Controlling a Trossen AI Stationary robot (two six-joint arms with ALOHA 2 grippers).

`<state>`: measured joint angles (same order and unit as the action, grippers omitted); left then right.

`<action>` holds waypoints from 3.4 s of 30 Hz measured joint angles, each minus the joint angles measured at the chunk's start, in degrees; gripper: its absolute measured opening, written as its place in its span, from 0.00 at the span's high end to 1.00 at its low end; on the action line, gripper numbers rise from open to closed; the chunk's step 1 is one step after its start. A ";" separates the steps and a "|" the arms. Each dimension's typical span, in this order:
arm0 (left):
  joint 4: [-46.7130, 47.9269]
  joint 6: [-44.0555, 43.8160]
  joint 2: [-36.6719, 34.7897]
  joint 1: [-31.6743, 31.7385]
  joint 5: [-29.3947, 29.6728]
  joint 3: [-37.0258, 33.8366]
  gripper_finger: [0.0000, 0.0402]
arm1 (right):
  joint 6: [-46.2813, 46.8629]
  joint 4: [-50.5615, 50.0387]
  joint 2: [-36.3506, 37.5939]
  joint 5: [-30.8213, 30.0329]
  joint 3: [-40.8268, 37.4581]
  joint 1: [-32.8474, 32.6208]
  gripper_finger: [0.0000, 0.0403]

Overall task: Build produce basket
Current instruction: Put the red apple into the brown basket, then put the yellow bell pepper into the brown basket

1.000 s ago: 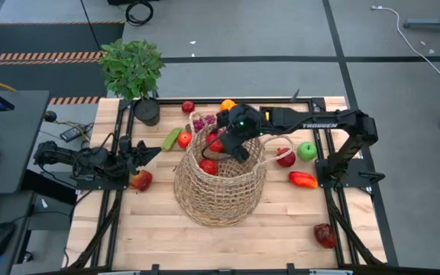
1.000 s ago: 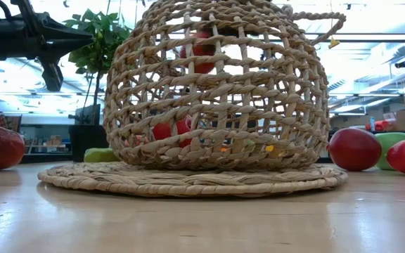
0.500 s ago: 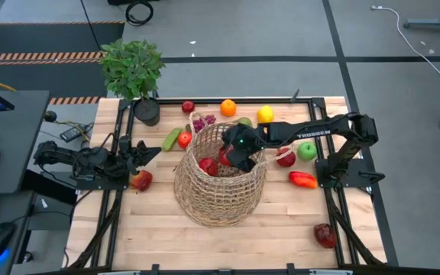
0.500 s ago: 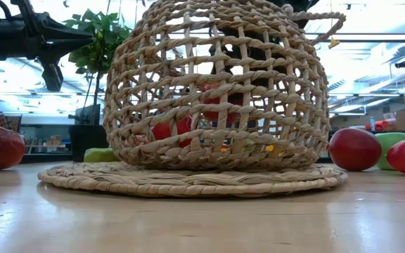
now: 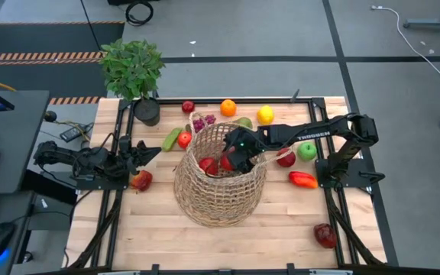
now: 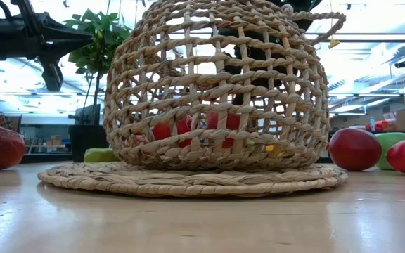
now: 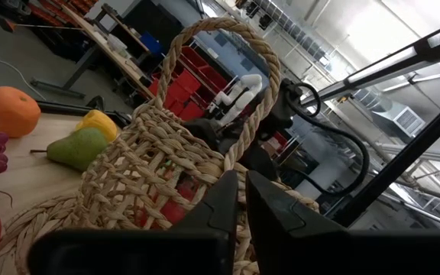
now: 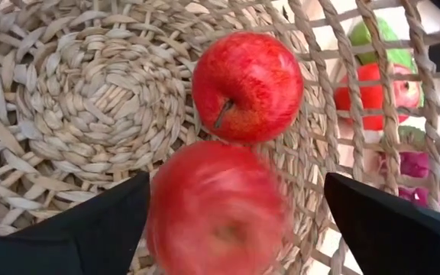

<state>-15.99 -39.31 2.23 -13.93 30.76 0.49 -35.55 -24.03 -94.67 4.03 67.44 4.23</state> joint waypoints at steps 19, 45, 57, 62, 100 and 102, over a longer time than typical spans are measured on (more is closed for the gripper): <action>0.00 -0.02 0.01 0.00 0.00 0.00 0.92 | -1.20 11.20 13.77 -16.60 0.04 3.42 0.01; 0.00 0.00 -0.01 0.00 0.00 0.00 0.91 | 28.39 -9.18 16.39 -14.38 0.11 35.30 0.01; 0.00 0.00 -0.01 0.00 0.00 0.00 0.92 | 39.09 -10.28 2.25 -8.78 0.09 40.10 0.01; 0.00 -0.02 -0.01 0.00 0.00 0.00 0.91 | 42.72 -10.37 -1.19 -6.95 0.09 40.24 0.01; -0.02 -0.02 0.00 -0.02 0.01 -0.01 0.92 | 41.67 -16.76 -8.45 1.64 0.04 40.46 0.26; 0.00 0.00 0.01 0.00 0.00 -0.02 0.93 | 41.03 -17.15 -6.25 1.81 0.04 40.46 0.25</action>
<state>-15.99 -39.31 2.24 -13.93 30.76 0.47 5.48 -41.19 -100.92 5.85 67.48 44.69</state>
